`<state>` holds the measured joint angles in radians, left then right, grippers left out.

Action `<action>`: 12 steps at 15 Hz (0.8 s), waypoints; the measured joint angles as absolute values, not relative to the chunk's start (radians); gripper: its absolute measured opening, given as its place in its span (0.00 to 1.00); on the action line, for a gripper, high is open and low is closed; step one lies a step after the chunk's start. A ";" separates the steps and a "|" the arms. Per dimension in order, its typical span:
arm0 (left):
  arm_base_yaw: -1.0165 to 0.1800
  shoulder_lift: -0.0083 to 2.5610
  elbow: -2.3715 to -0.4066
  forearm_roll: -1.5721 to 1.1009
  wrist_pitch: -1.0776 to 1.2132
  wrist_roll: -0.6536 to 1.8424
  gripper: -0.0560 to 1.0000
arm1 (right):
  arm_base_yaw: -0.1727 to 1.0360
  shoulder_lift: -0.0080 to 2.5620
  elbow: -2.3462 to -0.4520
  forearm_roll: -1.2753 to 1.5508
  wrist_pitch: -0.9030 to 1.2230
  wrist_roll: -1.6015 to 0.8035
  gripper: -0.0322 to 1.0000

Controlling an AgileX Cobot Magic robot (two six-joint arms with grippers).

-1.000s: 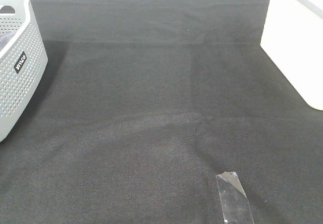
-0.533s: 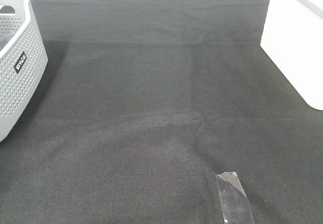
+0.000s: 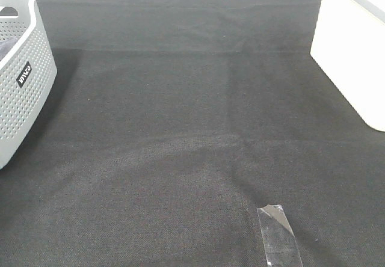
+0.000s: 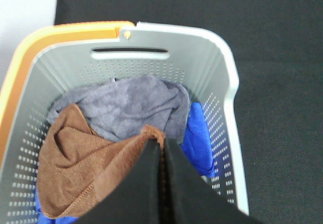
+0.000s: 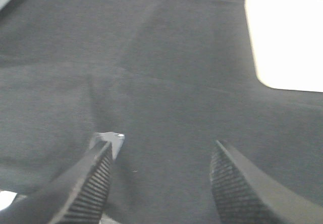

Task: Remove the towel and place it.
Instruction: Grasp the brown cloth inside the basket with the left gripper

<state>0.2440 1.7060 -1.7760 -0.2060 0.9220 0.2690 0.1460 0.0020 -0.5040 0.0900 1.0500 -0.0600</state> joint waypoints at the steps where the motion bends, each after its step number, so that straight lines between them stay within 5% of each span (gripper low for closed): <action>1: 0.221 1.684 -1.776 -0.177 0.917 0.258 0.05 | 0.146 0.025 -0.504 0.120 1.050 -0.073 0.57; 7: 0.074 1.647 -2.020 -0.014 0.960 0.220 0.05 | 0.146 0.212 -0.512 0.353 1.035 -0.353 0.57; 12: 0.071 1.642 -2.202 -0.219 0.978 0.321 0.05 | 0.146 0.286 -0.514 0.609 0.863 -0.649 0.57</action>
<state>0.0710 1.6420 -2.2020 -0.2190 0.9780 0.3210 0.1460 0.2860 -0.5140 0.6090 0.8630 -0.6490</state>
